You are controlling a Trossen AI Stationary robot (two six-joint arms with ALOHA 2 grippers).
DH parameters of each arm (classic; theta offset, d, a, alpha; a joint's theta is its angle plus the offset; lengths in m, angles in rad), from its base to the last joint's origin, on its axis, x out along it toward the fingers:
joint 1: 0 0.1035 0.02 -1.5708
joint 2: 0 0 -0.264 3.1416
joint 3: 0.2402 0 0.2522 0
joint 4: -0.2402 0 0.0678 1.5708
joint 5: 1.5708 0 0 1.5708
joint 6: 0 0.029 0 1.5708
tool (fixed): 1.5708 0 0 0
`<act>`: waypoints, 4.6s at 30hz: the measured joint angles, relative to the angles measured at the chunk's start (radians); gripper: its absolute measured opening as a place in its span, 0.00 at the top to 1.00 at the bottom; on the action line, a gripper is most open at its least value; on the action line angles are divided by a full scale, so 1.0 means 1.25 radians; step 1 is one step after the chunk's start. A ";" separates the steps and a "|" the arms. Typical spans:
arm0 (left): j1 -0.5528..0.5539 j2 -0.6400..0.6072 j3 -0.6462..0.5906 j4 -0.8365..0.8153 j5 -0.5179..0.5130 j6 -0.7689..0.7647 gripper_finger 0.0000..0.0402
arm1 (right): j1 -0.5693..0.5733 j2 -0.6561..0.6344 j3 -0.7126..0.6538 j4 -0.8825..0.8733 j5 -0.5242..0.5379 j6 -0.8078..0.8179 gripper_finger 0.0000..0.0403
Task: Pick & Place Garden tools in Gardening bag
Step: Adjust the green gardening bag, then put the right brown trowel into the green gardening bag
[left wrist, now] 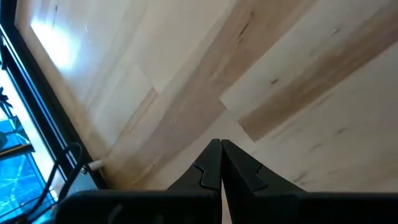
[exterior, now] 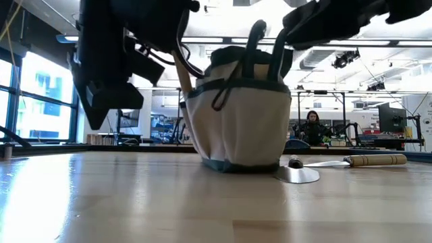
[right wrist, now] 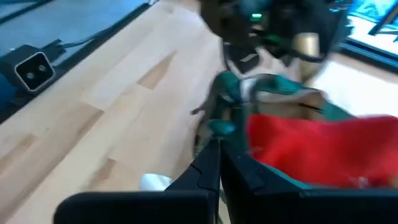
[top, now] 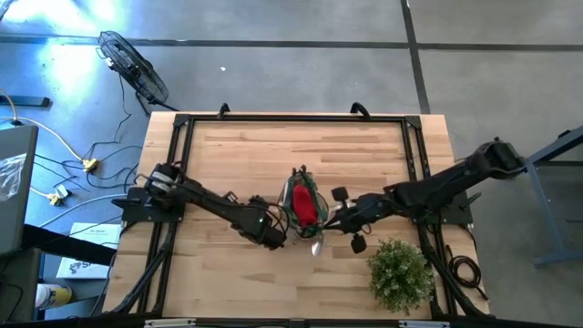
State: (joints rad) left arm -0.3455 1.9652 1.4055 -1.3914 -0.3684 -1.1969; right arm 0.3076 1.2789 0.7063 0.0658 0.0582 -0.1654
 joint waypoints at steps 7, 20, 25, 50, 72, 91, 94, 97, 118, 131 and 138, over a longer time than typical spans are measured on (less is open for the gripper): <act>-0.001 0.000 0.000 -0.003 -0.018 -0.011 1.00 | -0.025 -0.059 0.001 -0.135 0.133 0.022 0.99; -0.002 -0.001 0.146 -0.142 -0.214 -0.071 1.00 | -0.130 -0.040 0.000 -0.251 0.218 0.151 0.99; -0.002 -0.001 0.183 -0.143 -0.233 -0.067 1.00 | -0.148 -0.036 0.000 -0.257 0.206 0.153 0.99; -0.182 -0.001 0.070 0.447 -0.218 0.207 1.00 | -0.250 0.016 -0.056 -0.111 -0.010 0.178 0.99; -0.074 -0.021 -0.088 0.604 -0.341 0.242 1.00 | -0.148 0.133 -0.056 0.053 -0.071 0.198 0.99; 0.061 -0.056 -0.088 0.583 -0.338 0.360 1.00 | -0.068 0.133 -0.056 0.079 -0.117 0.216 0.99; 0.079 -0.070 -0.087 0.566 -0.332 0.369 1.00 | -0.068 0.133 -0.056 0.089 -0.128 0.215 0.99; 0.092 -0.090 -0.088 0.529 -0.328 0.371 1.00 | -0.068 0.134 -0.056 0.101 -0.134 0.214 0.99; 0.039 -0.220 -0.086 0.272 -0.363 0.206 1.00 | -0.050 0.058 -0.056 0.021 -0.096 0.132 0.99; -0.188 -0.251 -0.088 0.242 -0.286 0.002 1.00 | -0.070 -0.223 -0.056 -0.324 -0.042 0.155 0.88; -0.275 -0.251 -0.088 0.282 -0.364 -0.076 1.00 | -0.080 -0.259 -0.055 -0.478 0.113 0.180 0.61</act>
State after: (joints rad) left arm -0.6887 1.6516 1.2957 -1.0389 -0.8237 -1.2915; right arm 0.2072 0.9549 0.6375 -0.5318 0.1990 0.0599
